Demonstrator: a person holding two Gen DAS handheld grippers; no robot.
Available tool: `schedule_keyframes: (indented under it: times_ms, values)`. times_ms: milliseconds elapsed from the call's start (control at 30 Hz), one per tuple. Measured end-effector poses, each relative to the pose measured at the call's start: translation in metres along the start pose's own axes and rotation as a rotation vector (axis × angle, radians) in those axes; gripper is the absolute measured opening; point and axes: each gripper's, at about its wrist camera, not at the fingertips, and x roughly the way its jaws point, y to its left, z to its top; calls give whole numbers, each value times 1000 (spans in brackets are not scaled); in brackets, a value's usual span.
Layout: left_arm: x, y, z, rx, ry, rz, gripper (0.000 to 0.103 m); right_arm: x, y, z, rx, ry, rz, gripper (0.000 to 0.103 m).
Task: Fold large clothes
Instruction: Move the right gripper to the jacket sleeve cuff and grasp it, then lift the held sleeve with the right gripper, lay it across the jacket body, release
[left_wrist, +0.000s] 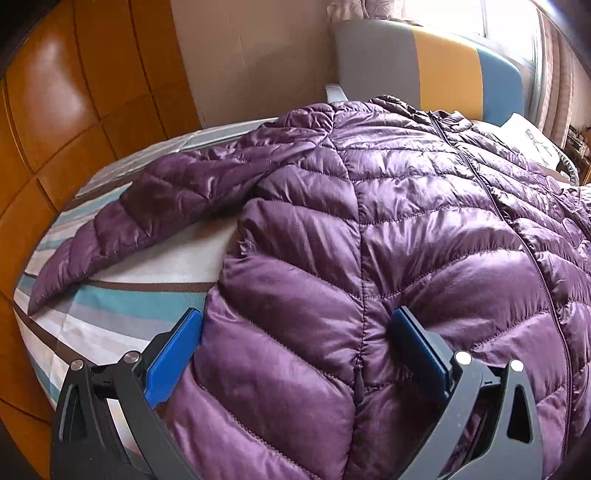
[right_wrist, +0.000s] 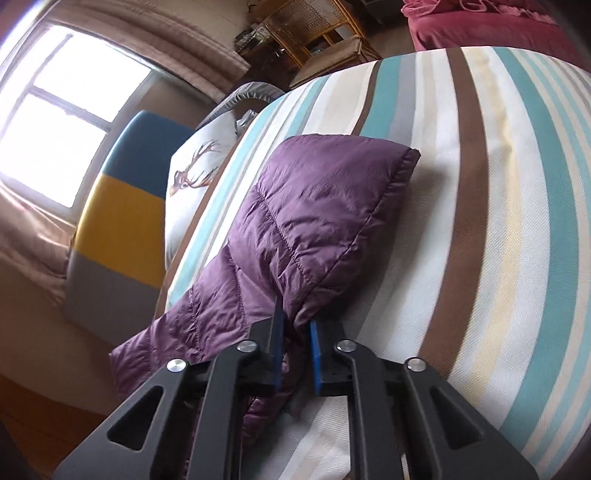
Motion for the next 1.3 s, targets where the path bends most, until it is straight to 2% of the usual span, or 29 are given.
schedule_keyframes:
  times_ms: [267,400,500,633,733,900,1133,1300]
  values:
    - [7,3,2,-23,45,-23,101,-20,24,0,-162,-96,-80,7]
    - [10,11,1,-67,56,-71,101,-33,65,-10,-348,-165,-110,7]
    - [9,9,0,-64,46,-65,101,-38,99,-28,-488,-196,-115,7]
    - [9,9,-1,-70,39,-70,101,-42,137,-66,-673,-216,-109,7]
    - [9,10,-2,-74,34,-76,101,-46,170,-113,-869,-237,-95,7]
    - [8,11,-2,-78,33,-79,101,-47,207,-175,-1065,-280,-99,6]
    - [7,11,-3,-79,32,-81,101,-57,247,-266,-1311,-288,18,6]
    - [8,11,-2,-80,32,-81,101,-55,260,-330,-1502,-301,54,6]
